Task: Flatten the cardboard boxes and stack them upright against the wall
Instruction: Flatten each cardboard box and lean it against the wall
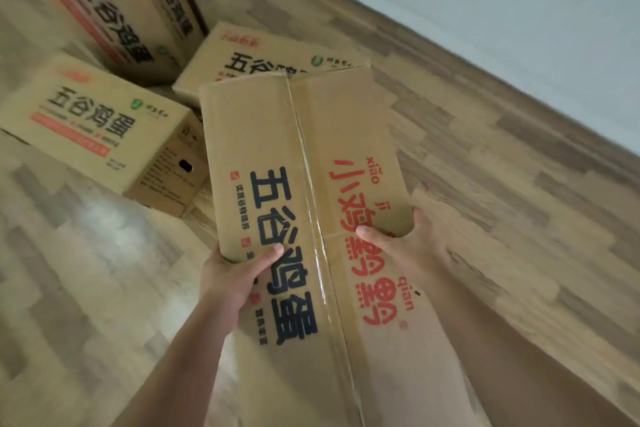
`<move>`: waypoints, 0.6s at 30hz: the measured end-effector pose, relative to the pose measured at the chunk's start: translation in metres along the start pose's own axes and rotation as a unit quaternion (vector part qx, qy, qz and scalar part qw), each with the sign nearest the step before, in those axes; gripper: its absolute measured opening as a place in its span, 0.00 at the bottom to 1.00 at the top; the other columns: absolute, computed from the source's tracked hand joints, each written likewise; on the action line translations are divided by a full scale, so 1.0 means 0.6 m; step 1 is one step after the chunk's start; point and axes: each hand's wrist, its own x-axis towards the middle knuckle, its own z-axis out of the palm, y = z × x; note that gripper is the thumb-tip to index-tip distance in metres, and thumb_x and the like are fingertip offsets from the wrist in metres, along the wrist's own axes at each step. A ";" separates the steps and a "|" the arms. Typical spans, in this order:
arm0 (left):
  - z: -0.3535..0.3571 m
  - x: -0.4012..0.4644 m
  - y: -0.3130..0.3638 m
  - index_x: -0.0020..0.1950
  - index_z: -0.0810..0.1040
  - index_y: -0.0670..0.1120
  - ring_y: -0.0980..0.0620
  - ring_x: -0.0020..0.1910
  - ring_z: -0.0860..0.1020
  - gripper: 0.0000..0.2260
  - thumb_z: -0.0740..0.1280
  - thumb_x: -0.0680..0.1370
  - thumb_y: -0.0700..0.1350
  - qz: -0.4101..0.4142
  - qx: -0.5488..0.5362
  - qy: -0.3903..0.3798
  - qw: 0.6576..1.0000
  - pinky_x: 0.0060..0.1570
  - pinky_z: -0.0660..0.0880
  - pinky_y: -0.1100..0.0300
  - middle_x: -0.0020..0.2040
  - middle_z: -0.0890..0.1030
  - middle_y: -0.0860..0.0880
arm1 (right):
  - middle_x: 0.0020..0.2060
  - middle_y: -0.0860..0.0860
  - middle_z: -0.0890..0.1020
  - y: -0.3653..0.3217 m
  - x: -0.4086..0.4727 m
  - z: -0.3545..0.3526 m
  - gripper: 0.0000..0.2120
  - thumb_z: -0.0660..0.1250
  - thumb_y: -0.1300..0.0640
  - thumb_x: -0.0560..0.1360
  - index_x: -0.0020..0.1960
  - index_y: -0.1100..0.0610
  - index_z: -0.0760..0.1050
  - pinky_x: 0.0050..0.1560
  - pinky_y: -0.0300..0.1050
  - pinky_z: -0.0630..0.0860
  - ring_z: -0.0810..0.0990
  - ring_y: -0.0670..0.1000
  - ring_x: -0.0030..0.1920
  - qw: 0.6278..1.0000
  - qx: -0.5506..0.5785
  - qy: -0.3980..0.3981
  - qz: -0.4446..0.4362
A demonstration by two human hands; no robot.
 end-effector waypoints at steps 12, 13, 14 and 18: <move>0.129 -0.349 0.202 0.62 0.79 0.50 0.47 0.50 0.85 0.29 0.84 0.64 0.51 0.141 0.076 -0.148 0.976 0.39 0.77 0.54 0.50 0.86 0.50 | 0.53 0.43 0.82 0.084 -0.278 -0.359 0.48 0.81 0.28 0.58 0.70 0.47 0.70 0.46 0.50 0.84 0.83 0.48 0.50 0.972 0.156 0.172 0.027; 0.161 -0.385 0.213 0.62 0.79 0.50 0.49 0.51 0.84 0.28 0.84 0.64 0.51 0.159 0.083 -0.167 0.970 0.40 0.76 0.56 0.51 0.86 0.51 | 0.52 0.42 0.82 0.109 -0.300 -0.401 0.47 0.81 0.29 0.58 0.70 0.47 0.70 0.45 0.50 0.84 0.83 0.47 0.49 0.966 0.172 0.192 0.029; 0.194 -0.422 0.223 0.62 0.79 0.50 0.50 0.51 0.83 0.28 0.84 0.65 0.50 0.169 0.080 -0.184 0.965 0.40 0.75 0.57 0.51 0.85 0.52 | 0.51 0.41 0.82 0.134 -0.320 -0.440 0.46 0.82 0.29 0.59 0.70 0.47 0.70 0.45 0.50 0.84 0.83 0.47 0.49 0.959 0.186 0.211 0.030; 0.323 -0.566 0.243 0.66 0.77 0.49 0.58 0.48 0.78 0.30 0.83 0.67 0.48 0.199 0.078 -0.250 0.944 0.38 0.69 0.61 0.53 0.84 0.53 | 0.47 0.39 0.80 0.236 -0.389 -0.579 0.43 0.83 0.34 0.62 0.70 0.49 0.71 0.35 0.40 0.77 0.80 0.39 0.43 0.935 0.233 0.262 0.046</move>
